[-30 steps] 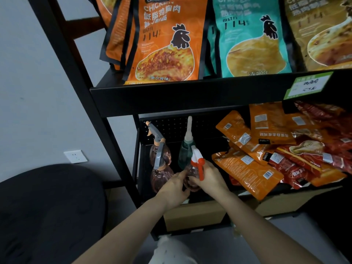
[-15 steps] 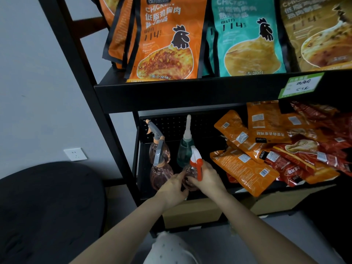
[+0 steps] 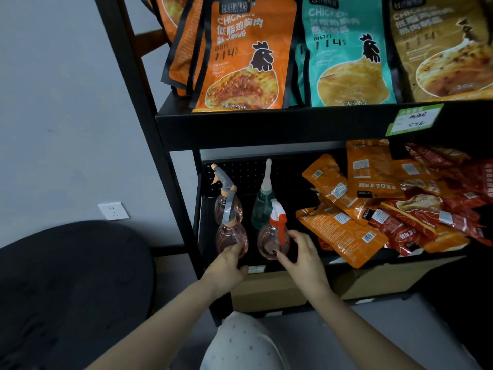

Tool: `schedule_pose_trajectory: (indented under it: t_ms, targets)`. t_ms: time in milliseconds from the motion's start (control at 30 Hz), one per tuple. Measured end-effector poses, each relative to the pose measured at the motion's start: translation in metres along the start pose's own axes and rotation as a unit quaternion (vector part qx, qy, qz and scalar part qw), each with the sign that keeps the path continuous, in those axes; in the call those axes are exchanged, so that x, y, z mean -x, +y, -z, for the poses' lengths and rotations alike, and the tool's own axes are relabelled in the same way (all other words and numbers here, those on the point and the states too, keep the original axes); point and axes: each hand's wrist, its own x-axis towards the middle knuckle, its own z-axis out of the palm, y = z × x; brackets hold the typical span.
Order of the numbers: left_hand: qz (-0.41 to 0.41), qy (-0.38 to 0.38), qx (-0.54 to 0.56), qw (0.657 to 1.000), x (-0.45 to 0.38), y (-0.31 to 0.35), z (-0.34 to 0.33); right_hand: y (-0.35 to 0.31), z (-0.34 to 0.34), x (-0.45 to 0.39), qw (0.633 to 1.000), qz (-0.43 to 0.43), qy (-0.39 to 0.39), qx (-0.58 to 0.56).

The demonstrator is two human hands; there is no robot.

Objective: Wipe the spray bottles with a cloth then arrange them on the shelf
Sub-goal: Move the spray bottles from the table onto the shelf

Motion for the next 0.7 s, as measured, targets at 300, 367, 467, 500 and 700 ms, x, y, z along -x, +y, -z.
schedule_pose_trajectory:
  t_ms: [300, 367, 467, 500, 700]
  targets:
    - [0.057, 0.058, 0.055, 0.995, 0.018, -0.018, 0.012, -0.023, -0.027, 0.031, 0.996, -0.005, -0.085, -0.036]
    - [0.059, 0.063, 0.07, 0.994, 0.018, -0.021, 0.012, -0.032, -0.033, 0.027, 0.992, 0.024, -0.126, -0.022]
    - [0.053, 0.084, 0.096, 0.99, 0.015, -0.021, 0.011, -0.05, -0.043, 0.006, 0.991, 0.04, -0.125, -0.01]
    - [0.05, 0.088, 0.105, 0.989, 0.014, -0.02, 0.01, -0.056, -0.047, -0.005, 0.992, 0.036, -0.124, -0.01]
    - [0.048, 0.073, 0.158, 0.984, 0.003, -0.01, 0.003, -0.069, -0.067, -0.048, 0.983, -0.037, -0.18, -0.028]
